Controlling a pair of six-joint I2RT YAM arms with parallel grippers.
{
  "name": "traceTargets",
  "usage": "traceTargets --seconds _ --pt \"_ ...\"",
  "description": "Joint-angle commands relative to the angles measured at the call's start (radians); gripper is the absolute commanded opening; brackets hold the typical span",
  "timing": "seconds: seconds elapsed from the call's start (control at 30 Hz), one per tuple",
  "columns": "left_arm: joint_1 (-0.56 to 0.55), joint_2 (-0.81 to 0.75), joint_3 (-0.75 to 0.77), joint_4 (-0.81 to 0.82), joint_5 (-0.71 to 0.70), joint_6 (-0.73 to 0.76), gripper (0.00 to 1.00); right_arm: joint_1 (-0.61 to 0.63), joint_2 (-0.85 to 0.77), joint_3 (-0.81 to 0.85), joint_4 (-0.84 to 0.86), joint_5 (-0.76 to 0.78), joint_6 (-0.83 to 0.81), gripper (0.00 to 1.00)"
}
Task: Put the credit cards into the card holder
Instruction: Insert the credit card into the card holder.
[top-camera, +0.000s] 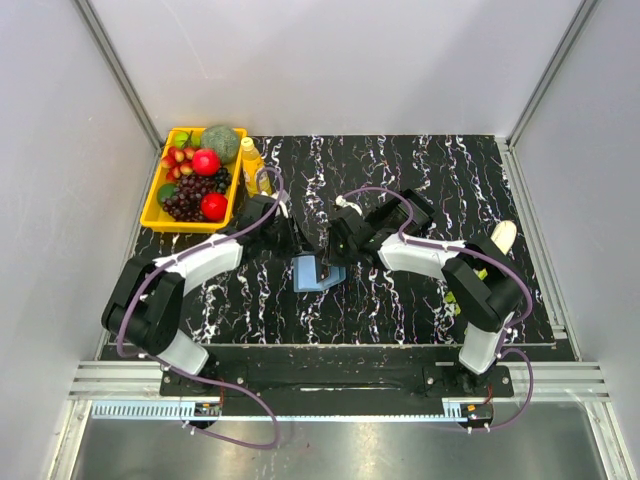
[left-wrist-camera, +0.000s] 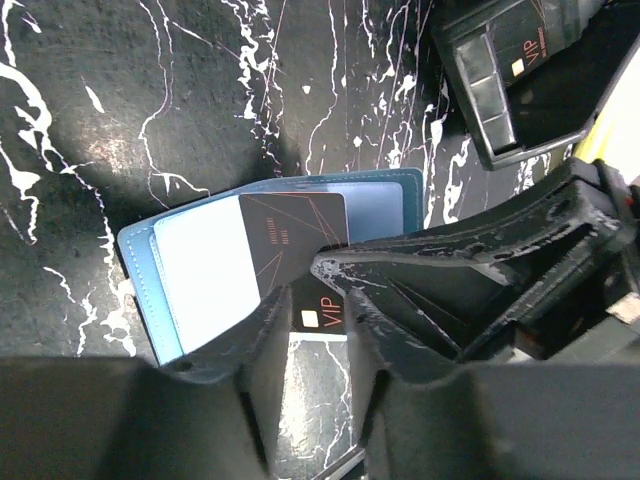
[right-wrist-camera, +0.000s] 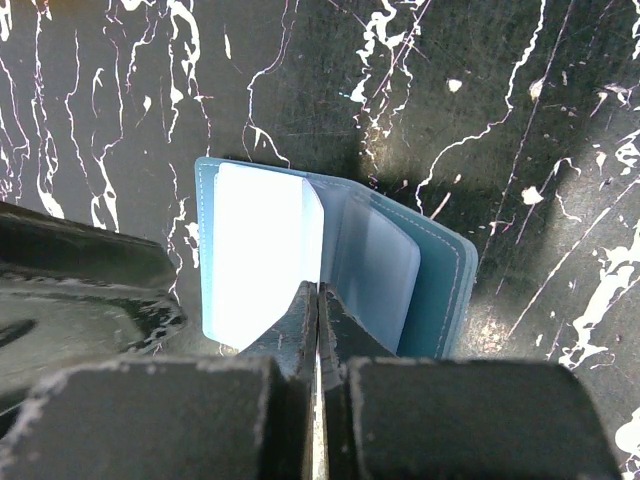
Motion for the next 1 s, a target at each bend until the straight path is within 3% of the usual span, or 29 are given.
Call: traceTargets --seconds 0.0,0.47,0.67,0.97 --pt "-0.022 0.06 -0.001 0.062 -0.012 -0.053 0.25 -0.002 0.017 0.0 -0.039 0.056 -0.035 0.0" --pt "-0.043 0.166 -0.08 0.079 -0.14 -0.03 0.12 -0.028 -0.094 -0.043 0.016 -0.002 -0.032 0.0" --pt "-0.043 0.167 -0.081 0.072 -0.149 -0.013 0.12 -0.051 -0.144 -0.097 0.048 -0.009 -0.023 0.0" --pt "-0.043 0.167 -0.076 0.066 -0.14 -0.013 0.11 -0.062 -0.091 -0.132 0.175 -0.134 0.045 0.0"
